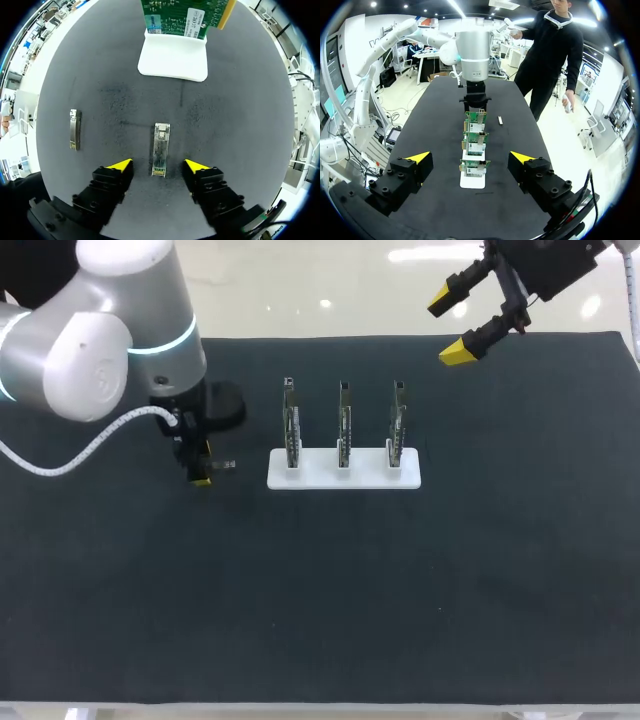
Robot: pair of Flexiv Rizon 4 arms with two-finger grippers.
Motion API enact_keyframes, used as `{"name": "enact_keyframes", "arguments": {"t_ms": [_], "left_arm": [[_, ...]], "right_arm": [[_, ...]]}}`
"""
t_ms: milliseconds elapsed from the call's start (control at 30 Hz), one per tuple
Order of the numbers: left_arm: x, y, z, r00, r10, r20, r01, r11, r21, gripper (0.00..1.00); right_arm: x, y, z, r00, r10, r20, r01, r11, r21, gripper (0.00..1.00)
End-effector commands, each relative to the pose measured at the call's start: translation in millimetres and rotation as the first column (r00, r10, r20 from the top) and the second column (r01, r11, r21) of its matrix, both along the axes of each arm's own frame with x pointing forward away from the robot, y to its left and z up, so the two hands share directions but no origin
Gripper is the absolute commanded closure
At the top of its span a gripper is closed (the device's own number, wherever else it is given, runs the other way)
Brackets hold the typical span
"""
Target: Pick up the optical module with the left hand, and insert it into the network port with the right hand.
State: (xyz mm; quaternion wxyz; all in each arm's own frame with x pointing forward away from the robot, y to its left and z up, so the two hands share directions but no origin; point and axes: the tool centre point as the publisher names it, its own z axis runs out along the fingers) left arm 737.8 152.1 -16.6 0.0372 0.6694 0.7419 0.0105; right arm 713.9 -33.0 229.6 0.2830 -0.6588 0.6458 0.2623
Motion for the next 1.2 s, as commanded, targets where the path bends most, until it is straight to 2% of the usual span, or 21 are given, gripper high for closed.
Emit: {"name": "enact_keyframes", "arguments": {"t_ms": [33, 67, 100, 167, 200, 233, 267, 533, 600, 667, 867, 1000, 1167, 1200], "left_arm": [[0.8, -2, -5.4, 1.000, 0.001, 0.005, -0.001, 1.000, 0.005, 0.35], [1.0, -2, -6.4, 1.000, 0.002, 0.006, -0.002, 1.000, 0.006, 0.46], [1.2, -2, -7.3, 1.000, 0.003, 0.007, -0.003, 1.000, 0.007, 0.52], [1.2, -2, -8.1, 1.000, 0.007, 0.004, -0.007, 1.000, 0.009, 0.55], [1.2, -2, -8.3, 1.000, 0.008, 0.004, -0.008, 1.000, 0.009, 0.62], [1.3, -2, -8.4, 1.000, 0.010, 0.005, -0.010, 1.000, 0.009, 0.76], [1.4, -2, -8.4, 1.000, 0.012, 0.006, -0.012, 1.000, 0.005, 1.00], [1.0, 2, 8.8, 1.000, 0.009, 0.003, -0.009, 0.999, -0.053, 1.00], [-0.4, 3, 16.0, 0.999, -0.021, 0.032, 0.024, 0.995, -0.101, 1.00], [-2.2, 3, 25.5, 0.999, -0.023, 0.023, 0.025, 0.991, -0.128, 1.00], [-13.1, 3, 63.0, 0.995, -0.090, 0.046, 0.098, 0.961, -0.258, 1.00], [-21.1, 0, 85.6, 0.989, -0.136, 0.065, 0.151, 0.923, -0.355, 1.00], [-36.0, -5, 118.0, 0.975, -0.197, 0.107, 0.224, 0.841, -0.492, 1.00], [-39.1, -6, 125.1, 0.970, -0.205, 0.127, 0.241, 0.816, -0.525, 1.00]], "right_arm": [[-0.3, 0, 0, 1.000, 0.000, 0.001, 0.000, 1.000, 0.001, 0.00], [-0.3, 0, 0, 1.000, 0.000, 0.001, 0.000, 1.000, 0.001, 0.00], [-0.3, 0, 0, 1.000, 0.000, 0.001, 0.000, 1.000, 0.001, 0.00], [-0.3, 0, 0, 1.000, 0.000, 0.001, 0.000, 1.000, 0.001, 0.00], [-0.3, 0, 0, 1.000, 0.000, 0.001, 0.000, 1.000, 0.001, 0.00], [-0.3, 0, 0, 1.000, 0.000, 0.001, 0.000, 1.000, 0.001, 0.00], [-0.3, 0, 0, 1.000, 0.000, 0.001, 0.000, 1.000, 0.001, 0.00], [-0.3, 0, 0, 1.000, 0.000, 0.001, 0.000, 1.000, 0.001, 0.00], [-0.3, 0, 0, 1.000, 0.000, 0.001, 0.000, 1.000, 0.001, 0.00], [-0.3, 0, 0, 1.000, 0.000, 0.001, 0.000, 1.000, 0.001, 0.00], [-0.3, 0, 0, 1.000, 0.000, 0.001, 0.000, 1.000, 0.001, 0.00], [-0.3, 0, 0, 1.000, 0.000, 0.001, 0.000, 1.000, 0.001, 0.00], [-0.3, 0, 0, 1.000, 0.000, 0.001, 0.000, 1.000, 0.001, 0.00], [-0.3, 0, 0, 1.000, 0.000, 0.001, 0.000, 1.000, 0.001, 0.00]]}}
